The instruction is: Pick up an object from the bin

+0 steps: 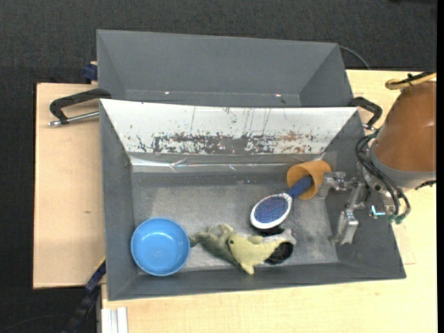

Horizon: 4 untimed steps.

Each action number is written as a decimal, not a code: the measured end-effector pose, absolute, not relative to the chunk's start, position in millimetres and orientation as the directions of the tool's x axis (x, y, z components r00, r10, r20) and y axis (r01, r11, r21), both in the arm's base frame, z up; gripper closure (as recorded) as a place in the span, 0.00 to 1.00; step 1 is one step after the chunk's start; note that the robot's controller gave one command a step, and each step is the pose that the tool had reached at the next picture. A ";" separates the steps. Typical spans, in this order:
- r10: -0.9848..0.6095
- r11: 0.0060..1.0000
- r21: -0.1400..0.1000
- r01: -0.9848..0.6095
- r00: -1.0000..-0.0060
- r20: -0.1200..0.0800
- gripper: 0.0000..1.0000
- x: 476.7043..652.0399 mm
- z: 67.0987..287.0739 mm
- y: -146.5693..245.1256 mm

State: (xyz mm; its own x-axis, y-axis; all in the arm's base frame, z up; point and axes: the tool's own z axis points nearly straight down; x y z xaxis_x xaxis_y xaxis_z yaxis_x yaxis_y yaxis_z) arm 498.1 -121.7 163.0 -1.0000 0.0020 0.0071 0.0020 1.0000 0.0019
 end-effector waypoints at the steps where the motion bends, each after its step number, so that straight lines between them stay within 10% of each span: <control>1: -0.305 0.952 0.002 -0.305 -0.952 -0.003 0.00 550.1 70.0 -55.2; 2: -0.304 0.953 0.000 -0.304 -0.953 -0.003 1.00 550.0 70.5 -56.6; 3: -0.585 0.811 -0.009 -0.585 -0.811 -0.007 1.00 518.8 199.2 -135.5; 4: -0.620 0.784 -0.013 -0.620 -0.784 -0.011 1.00 542.5 318.9 -149.2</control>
Offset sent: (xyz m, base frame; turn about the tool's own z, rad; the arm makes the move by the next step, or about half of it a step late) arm 0.0509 0.0642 -0.0930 -0.3110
